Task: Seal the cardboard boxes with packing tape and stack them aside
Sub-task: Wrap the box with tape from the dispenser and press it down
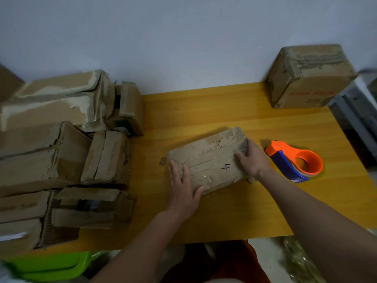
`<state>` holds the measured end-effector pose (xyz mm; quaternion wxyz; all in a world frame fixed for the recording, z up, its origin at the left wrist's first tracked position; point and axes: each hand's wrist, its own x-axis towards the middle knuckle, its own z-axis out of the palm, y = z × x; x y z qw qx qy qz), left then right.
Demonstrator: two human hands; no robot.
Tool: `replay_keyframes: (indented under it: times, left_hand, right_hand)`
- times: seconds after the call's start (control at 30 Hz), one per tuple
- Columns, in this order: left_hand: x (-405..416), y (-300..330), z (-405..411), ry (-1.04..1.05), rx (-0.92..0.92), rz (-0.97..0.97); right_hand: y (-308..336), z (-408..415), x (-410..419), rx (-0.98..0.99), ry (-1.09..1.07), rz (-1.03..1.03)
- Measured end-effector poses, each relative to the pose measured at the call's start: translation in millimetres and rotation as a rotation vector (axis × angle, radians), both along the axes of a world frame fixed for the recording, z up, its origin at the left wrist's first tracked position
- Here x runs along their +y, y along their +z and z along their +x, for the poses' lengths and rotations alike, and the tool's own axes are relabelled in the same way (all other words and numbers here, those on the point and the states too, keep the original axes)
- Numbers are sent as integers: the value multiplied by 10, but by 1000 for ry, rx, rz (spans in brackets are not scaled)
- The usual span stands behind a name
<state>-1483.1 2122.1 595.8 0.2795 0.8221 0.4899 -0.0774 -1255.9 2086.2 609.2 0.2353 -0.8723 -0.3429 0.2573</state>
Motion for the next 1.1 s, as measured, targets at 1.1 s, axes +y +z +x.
replay_keyframes:
  times: [1.1]
  left_hand:
    - [-223,140,1575,-211,402,59]
  right_hand:
    - [-152,1169,-858,-120,-38,-446]
